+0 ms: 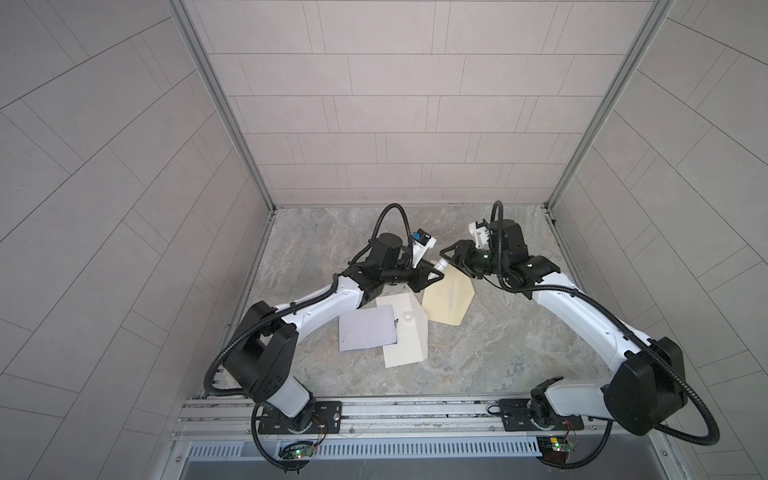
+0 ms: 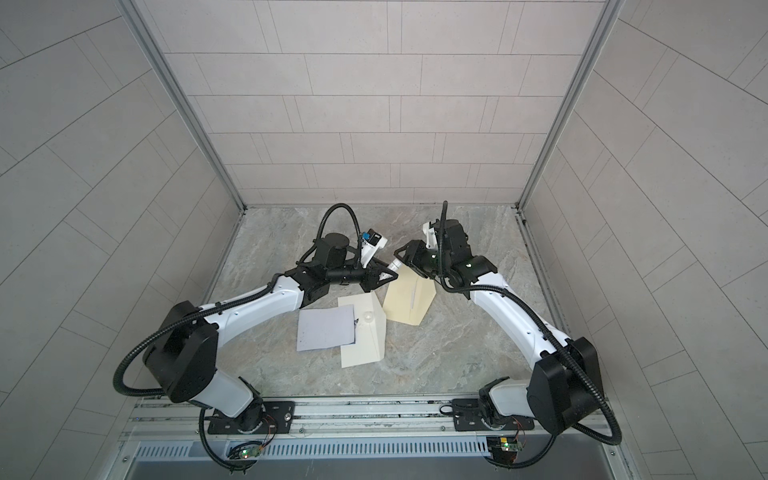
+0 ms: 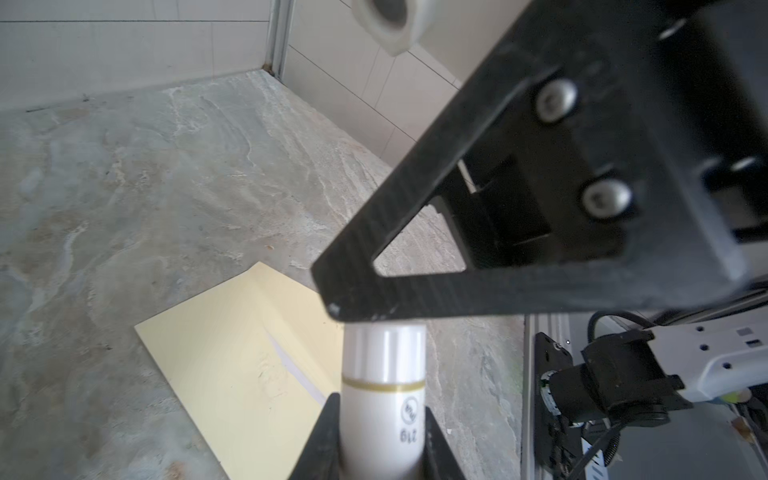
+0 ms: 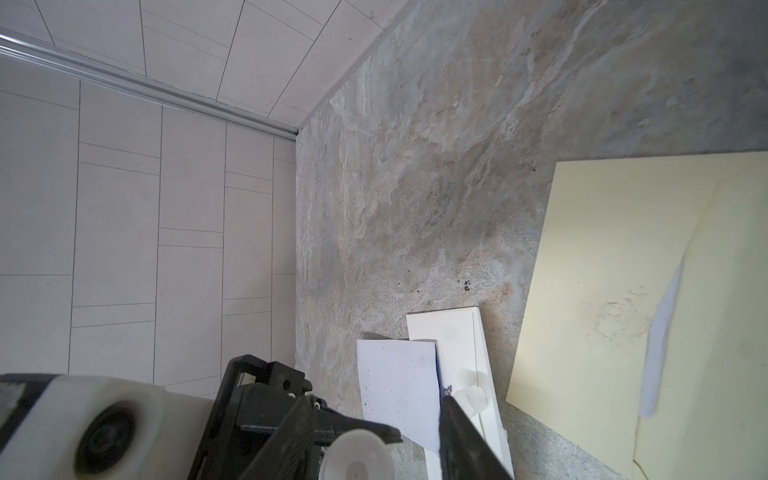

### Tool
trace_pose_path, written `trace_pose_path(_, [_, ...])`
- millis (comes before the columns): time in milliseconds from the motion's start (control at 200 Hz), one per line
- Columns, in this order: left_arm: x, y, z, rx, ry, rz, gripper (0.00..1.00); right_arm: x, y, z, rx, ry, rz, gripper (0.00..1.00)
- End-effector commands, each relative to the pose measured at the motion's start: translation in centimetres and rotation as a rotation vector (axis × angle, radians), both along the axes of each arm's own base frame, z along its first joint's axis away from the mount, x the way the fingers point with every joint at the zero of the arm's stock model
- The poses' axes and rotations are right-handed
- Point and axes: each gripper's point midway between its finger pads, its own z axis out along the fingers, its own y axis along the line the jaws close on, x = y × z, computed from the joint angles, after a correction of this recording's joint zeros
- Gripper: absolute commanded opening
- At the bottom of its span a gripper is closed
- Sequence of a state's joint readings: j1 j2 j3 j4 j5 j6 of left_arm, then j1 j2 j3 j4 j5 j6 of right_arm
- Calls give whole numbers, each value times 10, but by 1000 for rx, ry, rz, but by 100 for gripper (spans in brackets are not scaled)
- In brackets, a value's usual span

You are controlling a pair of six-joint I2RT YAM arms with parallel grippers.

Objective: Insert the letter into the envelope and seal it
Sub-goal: 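Carry the glue stick with the right gripper toward the cream envelope while left releases it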

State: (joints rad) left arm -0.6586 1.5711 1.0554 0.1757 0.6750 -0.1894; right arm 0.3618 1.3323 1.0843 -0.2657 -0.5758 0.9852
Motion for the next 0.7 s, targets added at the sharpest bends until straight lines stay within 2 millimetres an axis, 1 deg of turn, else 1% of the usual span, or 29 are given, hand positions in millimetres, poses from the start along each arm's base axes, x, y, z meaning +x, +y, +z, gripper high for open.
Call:
trace_pose_path(0, [-5, -11, 21, -67, -10, -72, 0, -3, 7, 1, 3, 0, 51, 50])
trace_pose_path(55, [-5, -12, 19, -65, -1, -73, 0, -4, 10, 0, 3, 3, 67, 48])
trace_pose_path(230, [-2, -11, 14, -61, 4, -54, 0, -11, 17, -5, 6, 23, 102, 36])
trace_pose_path(475, [4, -10, 6, -39, 1, -24, 0, -18, 17, -15, -6, 47, 105, 32])
trace_pose_path(525, [5, -10, 4, -34, 4, -20, 0, -18, 17, -17, -10, 51, 103, 27])
trace_pose_path(600, [7, -10, 2, -30, 3, -10, 0, -17, 16, -17, -18, 51, 96, 13])
trace_pose_path(660, [13, -8, -1, -21, 5, 23, 0, -16, 14, -17, -33, 51, 89, 6])
trace_pose_path(676, [15, -7, -2, -19, 6, 36, 3, -16, 12, -18, -41, 52, 84, 5])
trace_pose_path(696, [19, -5, -2, -18, 6, 62, 10, -15, 11, -18, -52, 51, 78, 3])
